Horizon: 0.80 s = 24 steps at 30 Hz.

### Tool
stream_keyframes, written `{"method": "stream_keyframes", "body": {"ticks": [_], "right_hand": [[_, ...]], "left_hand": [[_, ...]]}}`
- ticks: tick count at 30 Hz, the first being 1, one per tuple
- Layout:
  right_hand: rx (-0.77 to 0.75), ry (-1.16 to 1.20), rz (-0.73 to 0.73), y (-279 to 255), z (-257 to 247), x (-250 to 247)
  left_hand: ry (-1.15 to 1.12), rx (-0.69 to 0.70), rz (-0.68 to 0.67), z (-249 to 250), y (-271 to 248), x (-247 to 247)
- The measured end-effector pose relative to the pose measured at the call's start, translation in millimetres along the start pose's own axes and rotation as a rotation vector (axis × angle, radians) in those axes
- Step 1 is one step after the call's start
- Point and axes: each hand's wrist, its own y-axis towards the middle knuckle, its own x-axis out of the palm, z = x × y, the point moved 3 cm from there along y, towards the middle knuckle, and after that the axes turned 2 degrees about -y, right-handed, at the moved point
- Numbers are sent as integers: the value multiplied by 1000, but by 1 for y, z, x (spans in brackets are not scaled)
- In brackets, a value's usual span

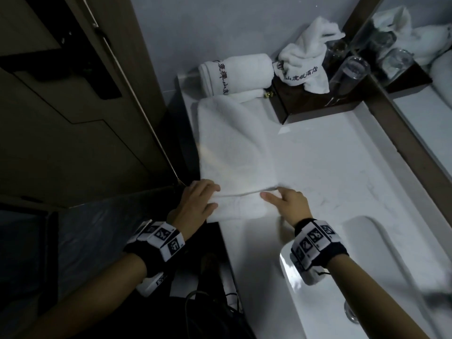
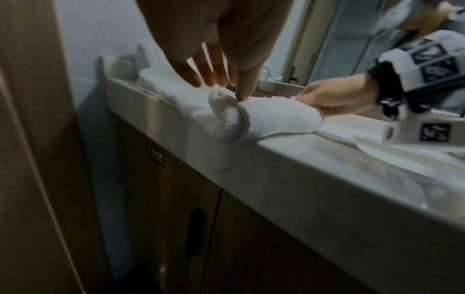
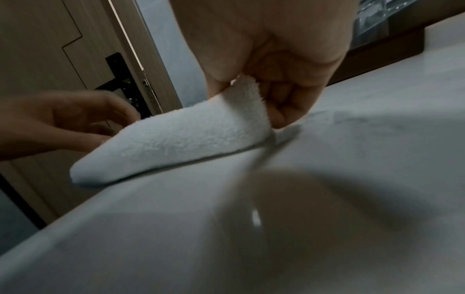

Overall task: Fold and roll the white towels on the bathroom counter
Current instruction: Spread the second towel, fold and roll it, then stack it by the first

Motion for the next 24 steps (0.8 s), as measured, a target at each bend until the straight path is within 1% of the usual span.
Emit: {"method": "stream_keyframes", "body": {"ticks": [2,4,6,8,9,10,11,12,13,14,15,16,17,18,20,22,23,24], "right_hand": [[21,56,3,1,-4,3],[37,87,32,0,-6,3],[49,66,82,-3,-7,3],[49,-7,166,-9,-7,4],[8,-64,249,-11,-8,4],[-77,-111,351,-14,-10,3],[-194,-129,436,-17,-13,2],[-312,-124,472,-19,-16,0],[-419,-114,440,-20,-17,-2],[-507,-119,353,-20,-17,-3],[-562,-136,240,-21,-15,-2],[-580,-159,138,-21,-12,-1],[-573,-184,71,-21,-8,0],[-559,-202,42,-22,-6,0],[-553,-183,40,-24,-5,-3],[-573,-97,37,-26,-2,-6],[-536,-43,13,-27,1,-8],[-460,13,-26,-28,6,-10]], "left_hand": [[173,149,-86,14,-1,1],[263,295,-107,25,-6,0],[309,330,-81,29,-12,-1],[330,330,-109,29,-15,-1],[350,323,-147,28,-18,0],[361,305,-180,27,-18,0],[363,269,-186,28,-17,-2],[359,243,-172,28,-15,-3],[328,221,-172,27,-12,-4],[246,195,-180,26,-9,-4],[139,139,-192,24,-6,-5],[67,72,-204,19,-3,-5],[26,27,-218,15,-2,-6],[-5,8,-236,11,-1,-6],[-55,18,-247,10,2,-6],[-96,31,-272,11,3,-7],[-117,24,-293,11,3,-8],[-142,15,-313,10,2,-8]]}}
